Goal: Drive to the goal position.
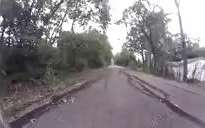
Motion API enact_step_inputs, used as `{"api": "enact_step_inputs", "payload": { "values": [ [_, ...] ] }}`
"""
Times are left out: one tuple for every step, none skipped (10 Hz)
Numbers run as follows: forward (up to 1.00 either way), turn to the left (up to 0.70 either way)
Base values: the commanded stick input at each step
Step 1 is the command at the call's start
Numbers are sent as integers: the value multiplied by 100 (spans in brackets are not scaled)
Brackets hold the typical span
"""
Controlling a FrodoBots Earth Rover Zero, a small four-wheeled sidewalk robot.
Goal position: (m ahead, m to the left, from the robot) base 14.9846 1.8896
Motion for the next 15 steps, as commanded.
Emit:
{"api": "enact_step_inputs", "payload": {
  "values": [
    [70, 0],
    [70, 0],
    [70, 0],
    [70, 0],
    [70, 0],
    [70, 0],
    [70, 0],
    [70, 0],
    [70, -8],
    [70, -31],
    [70, -31],
    [70, -26],
    [70, -17],
    [70, -2],
    [70, 0]
  ]
}}
